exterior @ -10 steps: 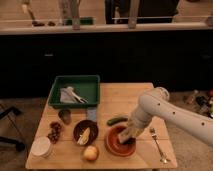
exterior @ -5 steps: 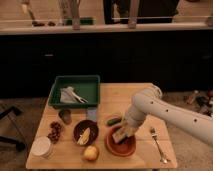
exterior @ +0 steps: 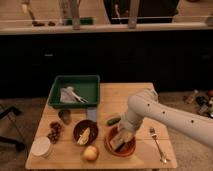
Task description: Wipe red bowl with eraser
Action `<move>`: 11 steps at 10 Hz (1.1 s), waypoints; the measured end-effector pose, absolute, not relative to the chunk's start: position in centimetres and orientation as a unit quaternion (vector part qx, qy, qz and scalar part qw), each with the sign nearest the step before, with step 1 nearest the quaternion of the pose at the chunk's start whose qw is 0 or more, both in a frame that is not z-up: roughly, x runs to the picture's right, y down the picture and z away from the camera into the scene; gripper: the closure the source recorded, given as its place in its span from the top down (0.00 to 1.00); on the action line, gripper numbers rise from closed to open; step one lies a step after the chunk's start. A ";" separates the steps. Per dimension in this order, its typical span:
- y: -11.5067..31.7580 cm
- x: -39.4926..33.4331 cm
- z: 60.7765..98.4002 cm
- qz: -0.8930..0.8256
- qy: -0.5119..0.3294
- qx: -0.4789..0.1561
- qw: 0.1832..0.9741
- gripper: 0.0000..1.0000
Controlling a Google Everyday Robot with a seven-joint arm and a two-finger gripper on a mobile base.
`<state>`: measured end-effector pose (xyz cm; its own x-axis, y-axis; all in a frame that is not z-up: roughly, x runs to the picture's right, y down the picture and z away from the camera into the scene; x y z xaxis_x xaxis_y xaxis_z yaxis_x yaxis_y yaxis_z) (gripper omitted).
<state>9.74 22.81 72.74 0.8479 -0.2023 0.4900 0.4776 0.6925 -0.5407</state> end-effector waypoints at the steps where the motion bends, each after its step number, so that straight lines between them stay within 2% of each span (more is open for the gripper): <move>1: 23.0 10.9 72.8 -0.181 -0.193 -0.348 0.899 0.01; 6: 22.4 13.9 73.9 -0.140 -0.179 -0.344 0.911 0.01; 11: 21.4 13.4 75.3 -0.117 -0.219 -0.332 0.910 0.01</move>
<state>13.35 21.42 75.32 0.8769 -0.0677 0.4758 0.3584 0.7516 -0.5537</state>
